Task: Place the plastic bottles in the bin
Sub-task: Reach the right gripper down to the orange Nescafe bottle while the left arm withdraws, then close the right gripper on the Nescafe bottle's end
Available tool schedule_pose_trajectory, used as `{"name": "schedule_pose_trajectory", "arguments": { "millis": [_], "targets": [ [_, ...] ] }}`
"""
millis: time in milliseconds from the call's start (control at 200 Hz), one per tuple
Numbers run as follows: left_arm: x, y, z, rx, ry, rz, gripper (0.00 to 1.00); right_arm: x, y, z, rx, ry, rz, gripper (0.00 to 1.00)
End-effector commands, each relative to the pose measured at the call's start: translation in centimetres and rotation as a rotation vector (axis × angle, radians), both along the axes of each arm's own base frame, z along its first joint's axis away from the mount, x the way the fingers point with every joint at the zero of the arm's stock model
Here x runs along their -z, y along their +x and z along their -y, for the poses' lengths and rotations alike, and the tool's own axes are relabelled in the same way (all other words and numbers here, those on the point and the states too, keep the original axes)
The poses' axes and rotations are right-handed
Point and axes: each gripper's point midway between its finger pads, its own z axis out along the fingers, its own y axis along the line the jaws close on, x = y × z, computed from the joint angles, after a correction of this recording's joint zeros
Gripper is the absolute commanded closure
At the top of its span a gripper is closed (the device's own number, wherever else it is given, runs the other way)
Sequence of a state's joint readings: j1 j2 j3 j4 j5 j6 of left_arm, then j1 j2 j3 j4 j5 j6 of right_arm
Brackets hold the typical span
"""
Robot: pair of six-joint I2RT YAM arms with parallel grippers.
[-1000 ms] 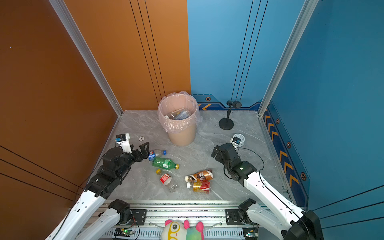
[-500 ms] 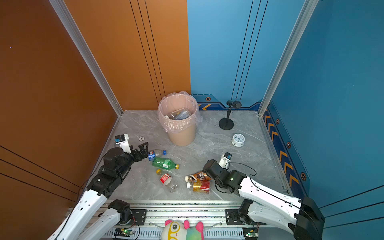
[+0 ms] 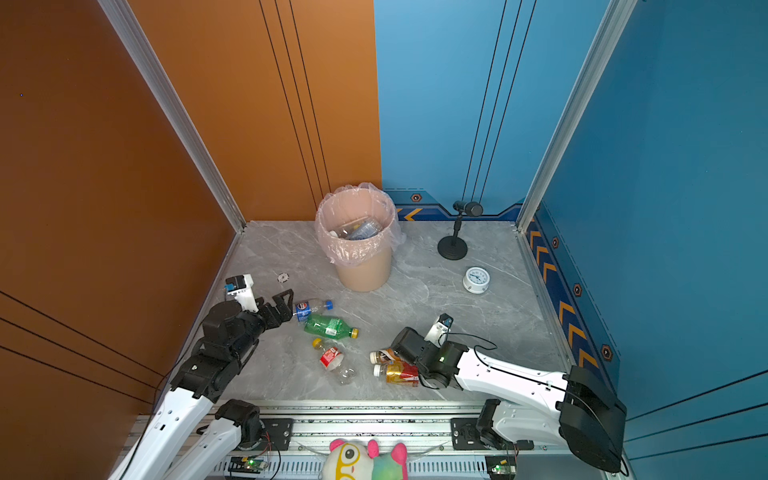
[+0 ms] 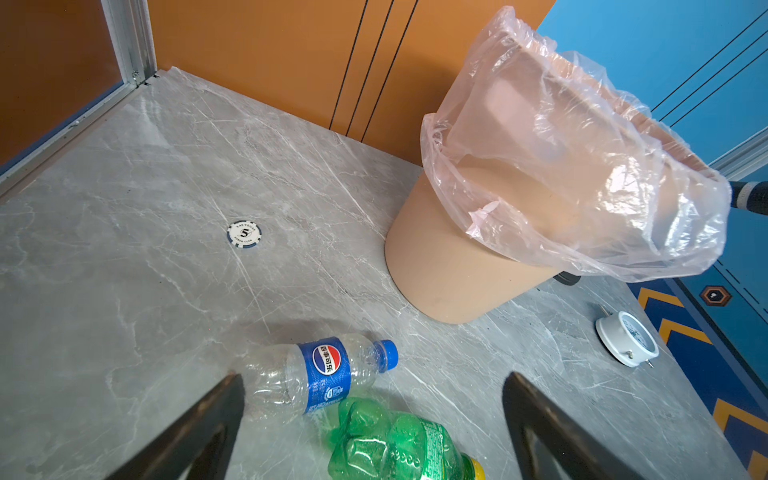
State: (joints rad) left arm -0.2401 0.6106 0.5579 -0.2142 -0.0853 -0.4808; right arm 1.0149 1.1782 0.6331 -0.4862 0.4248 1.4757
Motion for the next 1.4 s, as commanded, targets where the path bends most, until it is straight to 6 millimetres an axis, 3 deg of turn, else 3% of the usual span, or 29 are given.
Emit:
{"name": "schedule_pose_trajectory", "arguments": {
  "millis": [0,215,486,606,896,1011,1267,1397],
  "targets": [
    [0.6,-0.2,0.2,0.013,-0.020,-0.018,0.02,-0.8,0.8,-1.3,0.025,0.046,0.028,0.00],
    [0.6,-0.2,0.1,0.011,-0.027,-0.019,0.02,-0.5,1.8,-3.3,0.014,0.074,0.031,0.00],
    [0.7,-0.2,0.0,0.007,-0.040,-0.024,0.02,-1.6,5.9,-7.5,-0.045,0.083,0.085,0.00],
    [0.8,-0.3,-0.1,0.003,-0.050,-0.031,0.02,-1.5,7.2,-7.9,-0.042,0.037,0.071,0.00],
    [1.3,-0.8,-0.6,-0.018,-0.060,-0.049,0.02,-0.6,5.0,-5.8,-0.051,-0.054,0.002,0.00],
    [1.5,-0.8,-0.6,-0.018,-0.066,-0.051,0.02,-0.3,4.8,-7.2,-0.086,-0.036,0.004,0.00],
    [1.8,-0.9,-0.6,-0.016,-0.088,-0.066,0.02,1.1,6.5,-11.9,-0.157,0.009,-0.013,0.00],
    [1.9,-1.2,-0.9,-0.025,-0.092,-0.073,0.02,2.0,7.6,-12.8,-0.155,-0.003,-0.013,0.05]
  ]
}}
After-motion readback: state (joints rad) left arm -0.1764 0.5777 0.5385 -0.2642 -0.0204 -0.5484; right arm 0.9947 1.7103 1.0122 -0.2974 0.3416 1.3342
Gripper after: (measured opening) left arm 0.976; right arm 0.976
